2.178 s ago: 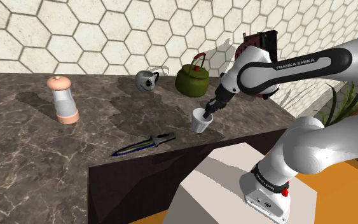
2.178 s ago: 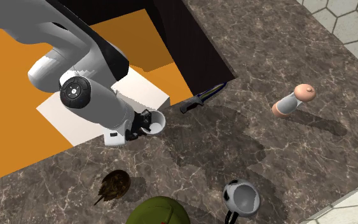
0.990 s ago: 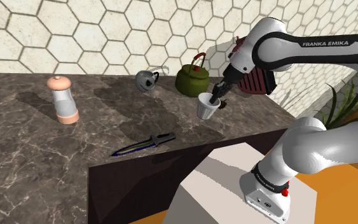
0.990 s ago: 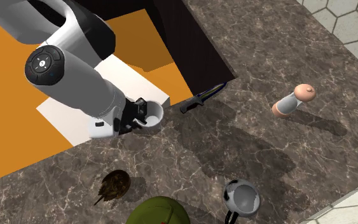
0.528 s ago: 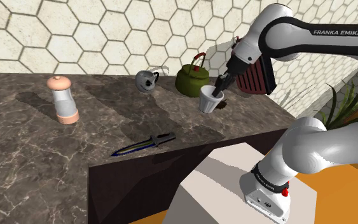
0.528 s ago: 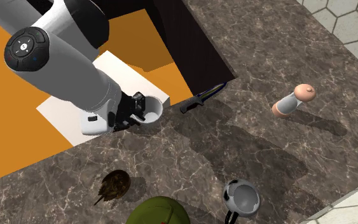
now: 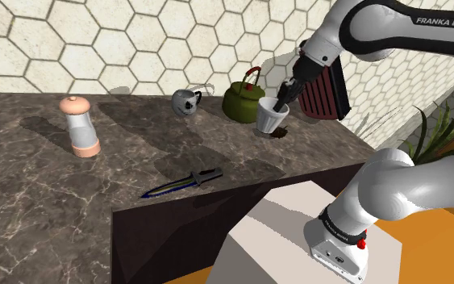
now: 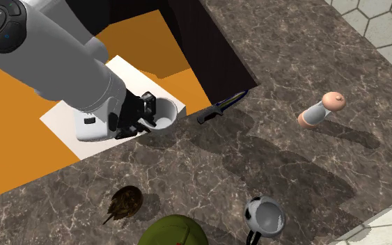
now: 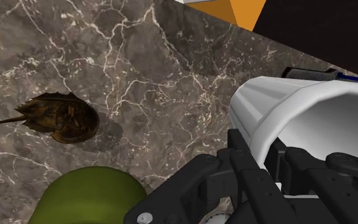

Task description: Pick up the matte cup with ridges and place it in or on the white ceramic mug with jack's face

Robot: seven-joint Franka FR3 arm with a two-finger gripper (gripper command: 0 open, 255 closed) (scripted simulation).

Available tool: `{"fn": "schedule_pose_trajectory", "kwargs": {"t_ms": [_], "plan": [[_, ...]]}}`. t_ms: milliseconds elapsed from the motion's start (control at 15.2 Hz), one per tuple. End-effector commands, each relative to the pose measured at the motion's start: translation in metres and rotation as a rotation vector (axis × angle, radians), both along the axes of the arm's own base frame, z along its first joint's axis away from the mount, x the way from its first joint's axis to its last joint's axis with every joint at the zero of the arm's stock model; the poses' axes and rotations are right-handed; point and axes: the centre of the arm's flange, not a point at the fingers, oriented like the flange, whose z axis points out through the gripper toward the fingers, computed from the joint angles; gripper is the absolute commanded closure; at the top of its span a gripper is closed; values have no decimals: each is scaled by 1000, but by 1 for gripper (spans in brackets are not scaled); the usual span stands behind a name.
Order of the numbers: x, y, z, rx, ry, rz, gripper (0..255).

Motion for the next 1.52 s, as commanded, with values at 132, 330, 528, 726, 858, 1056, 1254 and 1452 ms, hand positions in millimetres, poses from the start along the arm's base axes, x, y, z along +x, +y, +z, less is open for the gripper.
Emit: {"fn": "schedule_pose_trajectory", "kwargs": {"t_ms": [132,330,528,726,858,1056,1254,1452], "plan": [[39,-3,6,0,0,0,255],[78,-6,9,0,0,0,255],[117,-8,12,0,0,0,255],[157,-11,16,0,0,0,255],[183,-12,18,0,0,0,255],[222,-15,21,0,0,0,255],[262,-17,24,0,0,0,255],[301,-20,27,0,0,0,255]]}}
